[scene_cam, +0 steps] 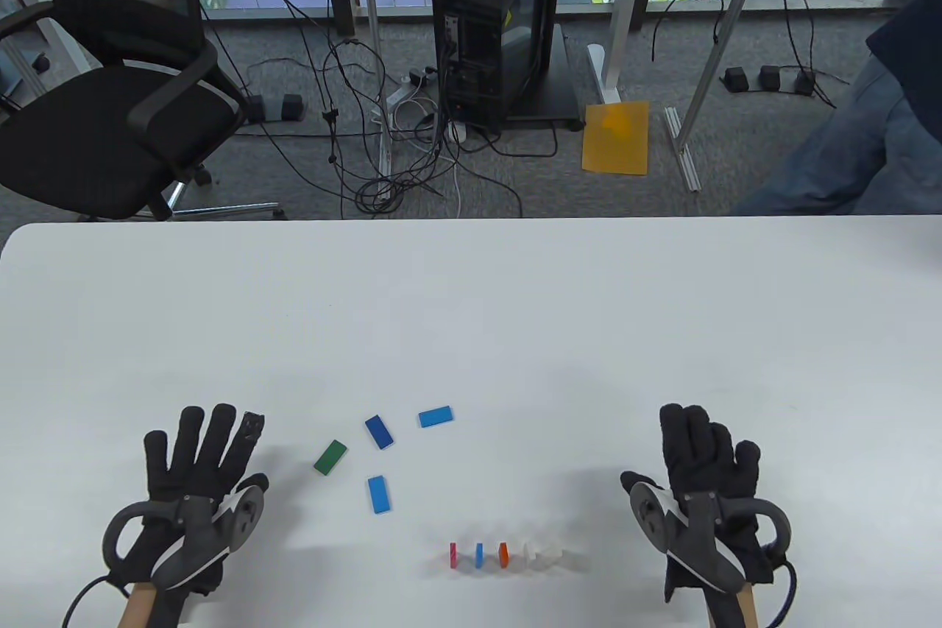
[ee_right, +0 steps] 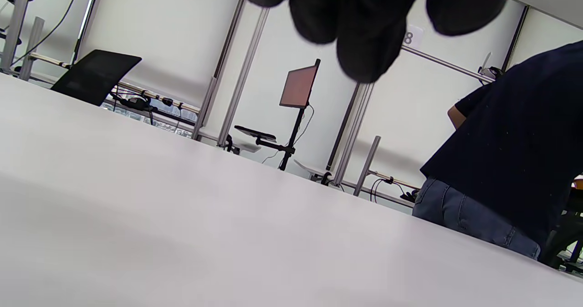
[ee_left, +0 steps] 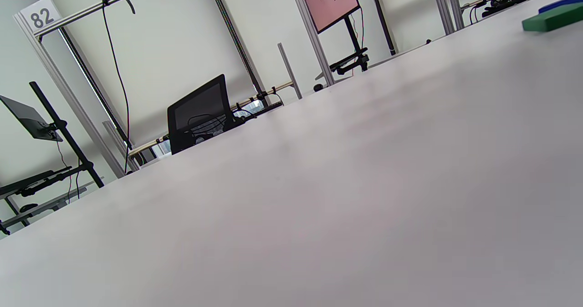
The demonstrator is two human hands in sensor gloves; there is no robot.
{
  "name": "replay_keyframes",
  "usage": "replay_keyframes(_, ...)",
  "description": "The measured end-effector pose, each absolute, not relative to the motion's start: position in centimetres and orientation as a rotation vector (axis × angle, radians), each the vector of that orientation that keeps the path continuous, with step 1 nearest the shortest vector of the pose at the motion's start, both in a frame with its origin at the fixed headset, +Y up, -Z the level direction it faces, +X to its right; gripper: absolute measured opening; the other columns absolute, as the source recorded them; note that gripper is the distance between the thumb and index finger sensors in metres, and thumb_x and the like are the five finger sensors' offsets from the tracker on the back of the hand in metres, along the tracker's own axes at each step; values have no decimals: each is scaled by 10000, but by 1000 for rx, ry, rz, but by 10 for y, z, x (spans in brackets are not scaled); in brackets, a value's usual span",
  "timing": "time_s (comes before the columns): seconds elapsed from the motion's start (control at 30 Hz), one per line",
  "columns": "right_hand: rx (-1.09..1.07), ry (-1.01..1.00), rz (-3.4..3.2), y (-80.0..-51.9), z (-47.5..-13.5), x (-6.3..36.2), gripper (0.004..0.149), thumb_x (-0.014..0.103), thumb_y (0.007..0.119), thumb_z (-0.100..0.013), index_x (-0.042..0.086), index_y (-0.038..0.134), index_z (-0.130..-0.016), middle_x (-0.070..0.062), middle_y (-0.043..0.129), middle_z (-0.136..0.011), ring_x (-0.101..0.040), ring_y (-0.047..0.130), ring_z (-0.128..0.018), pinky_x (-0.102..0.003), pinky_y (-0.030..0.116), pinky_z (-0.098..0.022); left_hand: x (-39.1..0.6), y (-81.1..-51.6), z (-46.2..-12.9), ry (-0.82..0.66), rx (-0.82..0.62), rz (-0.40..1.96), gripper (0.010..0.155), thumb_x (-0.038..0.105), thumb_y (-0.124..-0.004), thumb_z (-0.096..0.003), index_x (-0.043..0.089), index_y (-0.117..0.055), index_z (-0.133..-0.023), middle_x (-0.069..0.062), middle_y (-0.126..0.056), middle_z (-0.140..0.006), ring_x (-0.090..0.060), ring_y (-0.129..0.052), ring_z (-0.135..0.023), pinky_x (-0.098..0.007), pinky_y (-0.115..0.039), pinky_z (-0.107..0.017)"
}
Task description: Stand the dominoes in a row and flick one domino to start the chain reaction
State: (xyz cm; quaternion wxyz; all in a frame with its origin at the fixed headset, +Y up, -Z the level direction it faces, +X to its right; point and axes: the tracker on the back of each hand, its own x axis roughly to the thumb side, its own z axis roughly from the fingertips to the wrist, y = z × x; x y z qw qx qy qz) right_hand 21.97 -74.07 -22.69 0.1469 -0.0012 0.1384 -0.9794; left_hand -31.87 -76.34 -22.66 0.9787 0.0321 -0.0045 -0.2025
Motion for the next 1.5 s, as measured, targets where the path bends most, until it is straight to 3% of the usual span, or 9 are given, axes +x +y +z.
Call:
replay_keyframes(0.27,18,226,-2722,-766,-232,230,982,642,453,-342,61,252,-1108,-288,377,-1145,-529,655,-979,-720,521,-639,-318,-755,-224,-29,96,-344,725,654,-220,-432,405,-40,-1090,112,-319,-1274,-282,-266,-1204,-625,-276,-824)
replay_keyframes(0.4,0,223,-2755,-768,-233,230,970,634,458,-346,56,280,-1104,-263,439,-1137,-492,706,-961,-709,542,-634,-301,-741,-218,-147,157,-254,741,677,-278,-425,424,-129,-1106,139,-370,-1266,-234,-271,-1211,-610,-283,-837)
replay_keyframes(0.53,-36,241,-2738,-769,-232,227,934,626,464,-348,68,377,-1091,-197,591,-1098,-398,830,-895,-686,582,-626,-265,-730,-216,-263,141,-333,758,714,-438,-403,459,-300,-1103,162,-506,-1233,-139,-588,-1166,-502,-506,-837)
replay_keyframes(0.73,-42,250,-2725,-768,-229,227,892,612,469,-353,86,452,-1073,-152,662,-1067,-351,877,-859,-673,597,-622,-202,-736,-220,-571,199,-512,727,713,-604,-317,526,-500,-1012,301,-674,-1111,-9,-720,-1090,-429,-604,-814)
replay_keyframes(0.83,-28,258,-2745,-768,-228,231,886,609,470,-353,87,464,-1069,-147,674,-1061,-344,881,-859,-671,600,-622,-180,-744,-226,-587,221,-602,662,656,-659,-327,547,-544,-970,339,-728,-1058,30,-781,-1045,-392,-631,-801)
replay_keyframes(1.07,25,302,-2812,-763,-227,241,883,606,475,-355,87,471,-1070,-145,681,-1061,-353,877,-862,-675,595,-624,-160,-768,-234,-662,177,-663,710,644,-734,-253,611,-508,-925,431,-700,-1027,59,-773,-1059,-377,-620,-820)
replay_keyframes(1.3,43,328,-2846,-761,-226,245,883,604,481,-358,84,471,-1072,-149,684,-1060,-349,883,-857,-675,597,-623,-160,-775,-236,-788,180,-630,687,595,-744,-264,658,-449,-881,526,-697,-947,108,-717,-1073,-369,-602,-833)
replay_keyframes(1.5,23,308,-2830,-763,-227,241,881,603,479,-359,84,471,-1071,-144,689,-1057,-342,889,-851,-674,599,-622,-161,-776,-236,-810,290,-609,640,634,-713,-255,653,-516,-863,537,-780,-842,188,-802,-968,-364,-612,-835)
